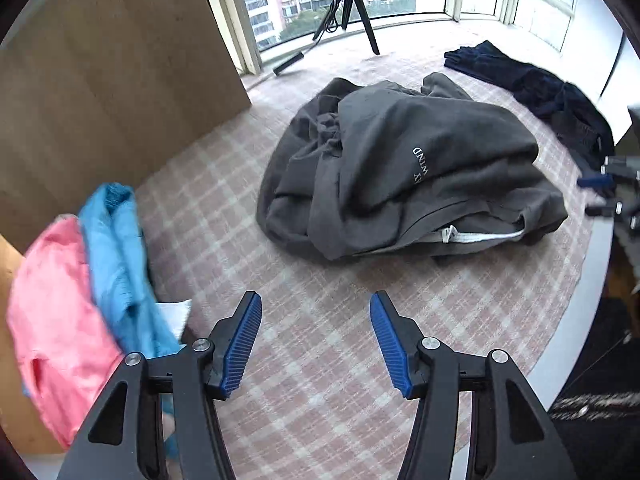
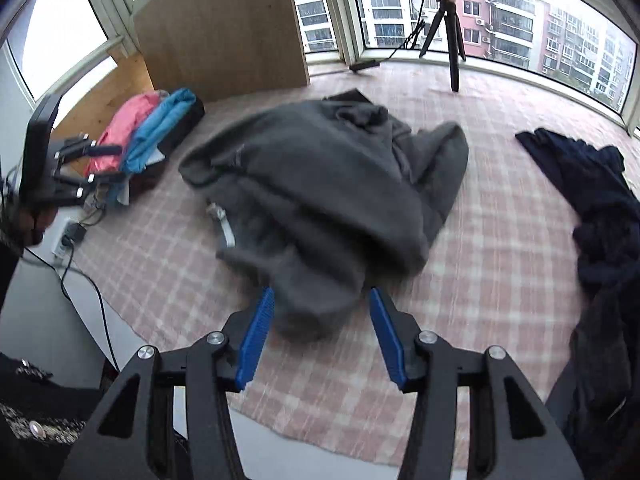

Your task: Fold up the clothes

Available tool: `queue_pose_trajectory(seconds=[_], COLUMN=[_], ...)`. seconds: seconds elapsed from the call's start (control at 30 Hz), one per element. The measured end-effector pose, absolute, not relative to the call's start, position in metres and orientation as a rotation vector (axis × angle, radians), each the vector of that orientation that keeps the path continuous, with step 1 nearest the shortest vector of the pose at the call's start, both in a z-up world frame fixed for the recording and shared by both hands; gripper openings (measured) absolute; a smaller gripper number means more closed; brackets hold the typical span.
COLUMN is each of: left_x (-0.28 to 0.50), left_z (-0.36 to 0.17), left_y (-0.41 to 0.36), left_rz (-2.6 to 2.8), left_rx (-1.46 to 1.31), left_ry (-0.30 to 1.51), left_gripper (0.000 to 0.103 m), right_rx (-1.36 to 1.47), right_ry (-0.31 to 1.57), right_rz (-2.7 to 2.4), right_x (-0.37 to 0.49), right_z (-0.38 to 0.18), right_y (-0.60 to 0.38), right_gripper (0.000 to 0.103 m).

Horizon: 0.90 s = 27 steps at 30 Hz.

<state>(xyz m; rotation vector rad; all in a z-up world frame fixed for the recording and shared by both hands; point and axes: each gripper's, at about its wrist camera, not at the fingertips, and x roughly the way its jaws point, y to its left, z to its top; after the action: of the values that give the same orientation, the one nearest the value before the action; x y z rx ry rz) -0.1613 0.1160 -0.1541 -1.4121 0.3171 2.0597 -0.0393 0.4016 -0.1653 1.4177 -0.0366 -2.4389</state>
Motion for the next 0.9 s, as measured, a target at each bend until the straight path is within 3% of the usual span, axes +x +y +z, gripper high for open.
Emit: queue_pose_trajectory(seconds=[0.27,0.33,0.37,0.4,0.5,0.53,0.67,0.8,0.9], left_x=[-0.235,-0.235,-0.234,-0.232,-0.226,-0.223,-0.214,-0.206,-0.179], left_z=[-0.202,-0.205,-0.204,-0.203,-0.189,-0.182,-0.117,-0.018,0.074], left_y=[0.103,0.113,0.115,0.118,0.117,0.116,0.102,0.087,0.076], left_rz=[1.898,1.899,1.893,1.887,1.91,1.923,2.03,2.163,2.286], left_rx=[-1.553,-1.536,-1.529,-1.522,-1.465,-1.441,-1.274,-1.037,-0.813], left_ry=[0.197,0.245,0.248,0.251,0.218,0.199,0.081,-0.023,-0.064], left_gripper=[0.051,0.037,0.016,0.01,0.008,0.008,0.007,0.007,0.006], right_rx=[1.504,1.526,1.529,1.532,1.536,1.537,1.32,1.056,0.826], right_ry=[-0.056,-0.073,-0.093,-0.112,-0.188,-0.213,-0.215,-0.132,0.043], right_rz=[-2.614,-2.643,-2.648,-2.653,-2.639,-2.633,-2.769,-2.896,-2.985], right_x=[-0.03,-0.037,-0.041,-0.045,-0.055,-0.058,-0.055,-0.061,-0.066], right_z=[-0.204,-0.211,-0.213,-0.216,-0.218,-0.218,-0.162,-0.06,0.029], right_y=[0.372,0.372,0.373,0.373,0.376,0.378,0.391,0.403,0.402], right_gripper=[0.05,0.05,0.05,0.049,0.002,0.002,0.002,0.001,0.001])
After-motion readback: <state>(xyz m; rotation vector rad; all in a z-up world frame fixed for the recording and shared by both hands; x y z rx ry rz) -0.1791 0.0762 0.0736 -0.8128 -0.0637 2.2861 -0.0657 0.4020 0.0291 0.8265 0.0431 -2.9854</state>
